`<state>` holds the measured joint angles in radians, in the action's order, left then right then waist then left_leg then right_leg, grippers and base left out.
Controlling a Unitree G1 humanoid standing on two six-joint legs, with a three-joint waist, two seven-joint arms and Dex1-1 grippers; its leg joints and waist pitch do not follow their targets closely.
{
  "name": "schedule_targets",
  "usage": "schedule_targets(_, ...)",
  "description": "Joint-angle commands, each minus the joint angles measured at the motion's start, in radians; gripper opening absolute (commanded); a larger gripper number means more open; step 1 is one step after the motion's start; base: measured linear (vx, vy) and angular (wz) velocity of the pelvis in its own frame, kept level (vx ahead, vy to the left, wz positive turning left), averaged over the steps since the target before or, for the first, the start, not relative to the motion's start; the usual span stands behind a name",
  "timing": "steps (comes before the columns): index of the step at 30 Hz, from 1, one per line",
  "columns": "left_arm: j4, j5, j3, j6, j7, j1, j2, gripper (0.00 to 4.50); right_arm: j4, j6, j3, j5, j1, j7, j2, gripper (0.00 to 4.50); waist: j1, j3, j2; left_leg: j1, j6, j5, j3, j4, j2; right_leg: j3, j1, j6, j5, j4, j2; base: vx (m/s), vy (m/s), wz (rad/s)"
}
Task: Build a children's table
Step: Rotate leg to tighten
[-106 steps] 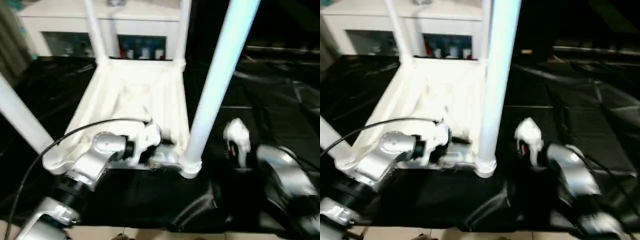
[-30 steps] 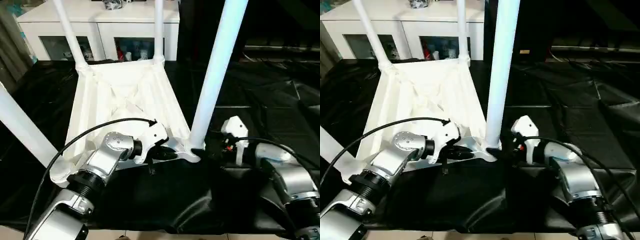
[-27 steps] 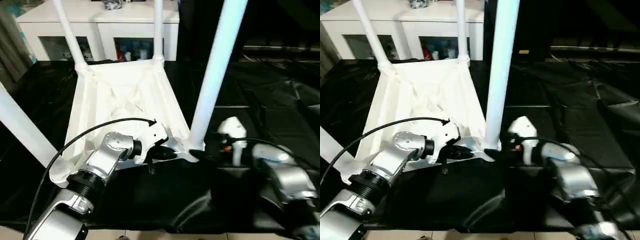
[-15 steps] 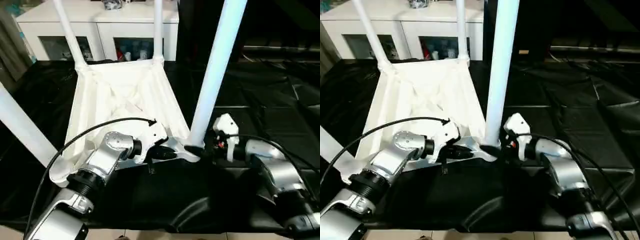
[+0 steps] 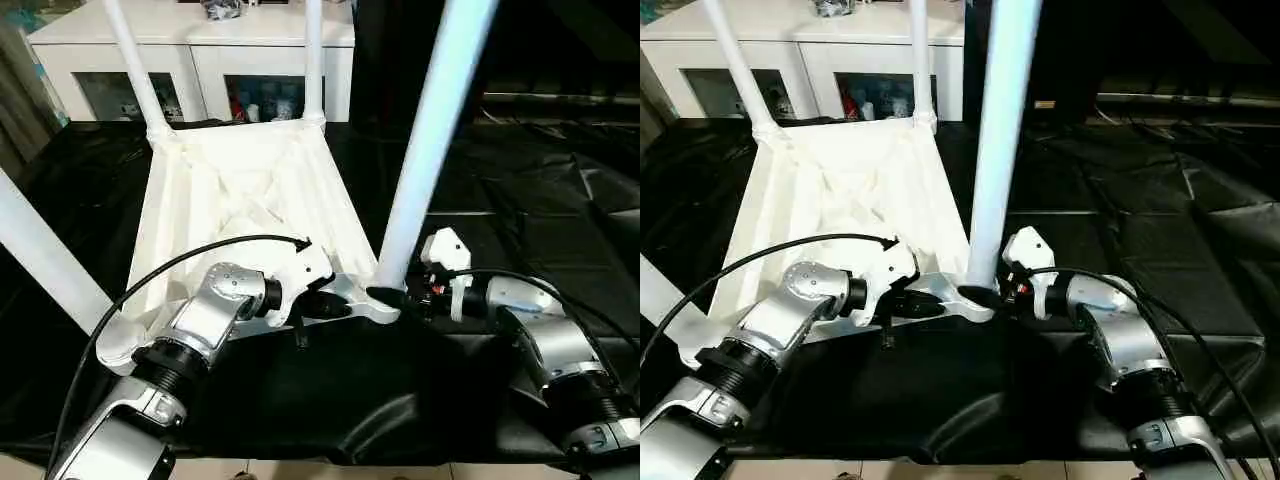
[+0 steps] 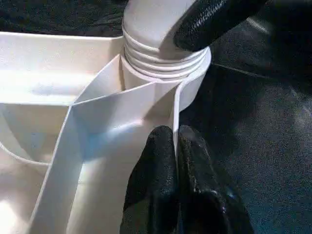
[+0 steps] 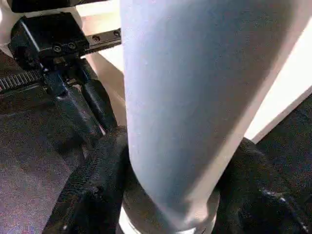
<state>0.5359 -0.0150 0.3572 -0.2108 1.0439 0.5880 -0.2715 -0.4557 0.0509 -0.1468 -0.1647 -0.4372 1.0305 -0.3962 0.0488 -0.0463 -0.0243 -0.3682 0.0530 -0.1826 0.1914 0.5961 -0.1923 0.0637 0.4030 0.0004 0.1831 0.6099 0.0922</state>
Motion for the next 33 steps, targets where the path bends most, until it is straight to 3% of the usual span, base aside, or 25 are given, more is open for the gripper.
schedule_targets(1,0.022,0.009,-0.007,-0.006,0.001,-0.011,-0.014,0.0,-0.031,0.01,-0.015,0.011,0.004,0.012,0.001,2.24,0.003,0.054,0.02,0.005,-0.049,-0.269,-0.016,-0.075,-0.033,-0.039,-0.042,-0.194,0.353,-0.092,0.051,0.0,0.0,0.0)
schedule_targets(10,0.033,0.0,-0.032,-0.025,-0.046,-0.007,0.003,0.0,-0.093,0.014,0.024,0.016,0.001,-0.082,0.03,2.09,-0.003,0.052,0.018,0.006,-0.038,-0.301,-0.017,-0.078,-0.033,-0.038,-0.038,-0.191,0.388,-0.097,0.052,0.0,0.0,0.0)
schedule_targets(11,0.048,0.007,-0.041,-0.026,-0.096,-0.003,0.023,0.0,-0.13,0.011,0.046,0.016,-0.003,-0.147,0.053,2.09,-0.006,0.05,0.014,0.006,-0.03,-0.314,-0.02,-0.08,-0.032,-0.037,-0.039,-0.185,0.411,-0.098,0.052,0.0,0.0,0.0)
schedule_targets(14,0.081,0.018,-0.06,-0.038,-0.198,0.006,0.072,0.0,-0.19,0.011,0.083,0.018,-0.004,-0.278,0.106,2.06,-0.018,0.047,0.016,0.01,-0.013,-0.356,-0.022,-0.08,-0.029,-0.033,-0.033,-0.163,0.489,-0.109,0.052,0.0,0.0,0.0)
schedule_targets(15,0.091,0.021,-0.066,-0.046,-0.235,0.009,0.091,0.0,-0.203,0.011,0.094,0.023,-0.003,-0.339,0.132,2.06,-0.022,0.047,0.013,0.006,-0.009,-0.36,-0.027,-0.082,-0.027,-0.029,-0.038,-0.147,0.515,-0.108,0.052,0.0,0.0,0.0)
schedule_targets(17,0.135,0.04,-0.08,-0.068,-0.375,0.03,0.165,0.0,-0.235,0.02,0.114,0.036,-0.008,-0.503,0.2,2.05,-0.029,0.044,0.016,0.012,-0.003,-0.389,-0.026,-0.08,-0.025,-0.026,-0.028,-0.114,0.585,-0.123,0.052,0.0,0.0,0.0)
schedule_targets(18,0.148,0.045,-0.084,-0.068,-0.414,0.037,0.185,0.0,-0.243,0.018,0.117,0.046,-0.012,-0.549,0.219,2.04,-0.03,0.047,0.014,0.016,0.0,-0.387,-0.028,-0.081,-0.025,-0.027,-0.027,-0.113,0.577,-0.125,0.053,0.0,0.0,0.0)
schedule_targets(20,0.163,0.051,-0.088,-0.072,-0.46,0.048,0.213,0.0,-0.255,0.017,0.121,0.06,-0.02,-0.616,0.247,2.04,-0.036,0.048,0.014,0.01,-0.004,-0.39,-0.031,-0.086,-0.025,-0.022,-0.031,-0.109,0.56,-0.124,0.051,0.0,0.0,0.0)
schedule_targets(22,0.188,0.061,-0.096,-0.063,-0.538,0.068,0.26,0.0,-0.276,0.024,0.123,0.077,-0.041,-0.717,0.295,2.04,-0.043,0.049,0.006,0.016,-0.004,-0.413,-0.031,-0.087,-0.024,-0.022,-0.024,-0.112,0.553,-0.13,0.049,0.0,0.0,0.0)
schedule_targets(23,0.196,0.063,-0.097,-0.063,-0.554,0.076,0.277,0.0,-0.285,0.031,0.123,0.08,-0.053,-0.748,0.316,2.04,-0.047,0.051,0.008,0.016,-0.007,-0.421,-0.032,-0.088,-0.024,-0.021,-0.027,-0.114,0.539,-0.13,0.049,0.0,0.0,0.0)
schedule_targets(25,0.208,0.069,-0.096,-0.058,-0.568,0.085,0.291,0.0,-0.299,0.026,0.116,0.087,-0.069,-0.765,0.335,2.04,-0.047,0.053,0.008,0.01,-0.016,-0.413,-0.033,-0.093,-0.026,-0.019,-0.034,-0.12,0.5,-0.13,0.049,0.0,0.0,0.0)
schedule_targets(30,0.23,0.09,-0.082,-0.024,-0.537,0.094,0.271,0.0,-0.286,-0.017,0.103,0.08,-0.079,-0.696,0.343,2.04,-0.045,0.051,0.01,0.012,-0.029,-0.43,-0.028,-0.093,-0.024,-0.024,-0.029,-0.126,0.491,-0.134,0.051,0.0,0.0,0.0)
schedule_targets(31,0.232,0.095,-0.076,-0.012,-0.52,0.094,0.261,0.0,-0.27,-0.025,0.103,0.073,-0.076,-0.668,0.338,2.6,-0.043,0.052,0.013,0.011,-0.037,-0.42,-0.027,-0.092,-0.023,-0.025,-0.03,-0.125,0.49,-0.134,0.052,0.0,0.0,0.0)
schedule_targets(33,0.228,0.112,-0.051,0.013,-0.459,0.089,0.228,0.0,-0.233,-0.024,0.113,0.057,-0.078,-0.62,0.303,2.74,-0.04,0.053,0.016,0.012,-0.043,-0.404,-0.024,-0.091,-0.024,-0.027,-0.029,-0.128,0.484,-0.134,0.054,0.0,0.0,0.0)
